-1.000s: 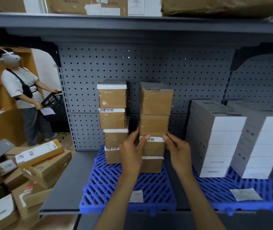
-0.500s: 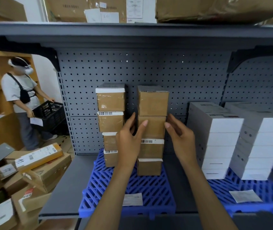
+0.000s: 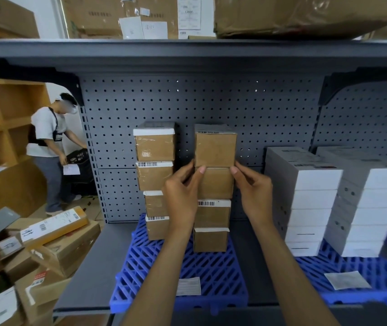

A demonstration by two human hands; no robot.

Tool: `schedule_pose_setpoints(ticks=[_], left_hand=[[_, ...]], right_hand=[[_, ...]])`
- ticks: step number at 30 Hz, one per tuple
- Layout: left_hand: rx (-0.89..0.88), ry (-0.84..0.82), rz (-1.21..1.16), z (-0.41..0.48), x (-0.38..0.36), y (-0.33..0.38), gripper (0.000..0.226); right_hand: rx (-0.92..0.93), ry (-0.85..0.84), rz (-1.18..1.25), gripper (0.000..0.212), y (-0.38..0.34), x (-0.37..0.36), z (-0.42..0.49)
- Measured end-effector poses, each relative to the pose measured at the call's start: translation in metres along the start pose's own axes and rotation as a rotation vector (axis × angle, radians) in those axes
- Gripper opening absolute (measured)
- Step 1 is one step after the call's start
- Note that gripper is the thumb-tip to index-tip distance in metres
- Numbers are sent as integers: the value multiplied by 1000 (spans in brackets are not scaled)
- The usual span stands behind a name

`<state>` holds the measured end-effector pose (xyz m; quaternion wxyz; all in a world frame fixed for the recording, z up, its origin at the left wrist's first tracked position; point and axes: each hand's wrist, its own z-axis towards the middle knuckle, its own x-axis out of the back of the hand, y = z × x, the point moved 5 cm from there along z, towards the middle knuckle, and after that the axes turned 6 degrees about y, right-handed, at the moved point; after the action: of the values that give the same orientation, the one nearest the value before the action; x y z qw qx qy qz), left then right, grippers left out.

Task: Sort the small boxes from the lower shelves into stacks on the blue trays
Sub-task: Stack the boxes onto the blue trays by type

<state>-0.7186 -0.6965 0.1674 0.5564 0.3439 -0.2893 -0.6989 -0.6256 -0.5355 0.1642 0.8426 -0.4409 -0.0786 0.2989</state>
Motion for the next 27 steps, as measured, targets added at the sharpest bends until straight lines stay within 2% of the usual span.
schedule_pose_setpoints(ticks=[11,22,27], left_hand=[[32,7,-16,1,2,-2,39],[9,17,-6,1,3,-1,31],[9,-35,-4,-3,4,-3,40]], right_hand=[[-105,-15,122,31,6,-1,-2],[-87,-9,134,37,16,-4,-2],[-64,-41,90,33,17,-1,-8]])
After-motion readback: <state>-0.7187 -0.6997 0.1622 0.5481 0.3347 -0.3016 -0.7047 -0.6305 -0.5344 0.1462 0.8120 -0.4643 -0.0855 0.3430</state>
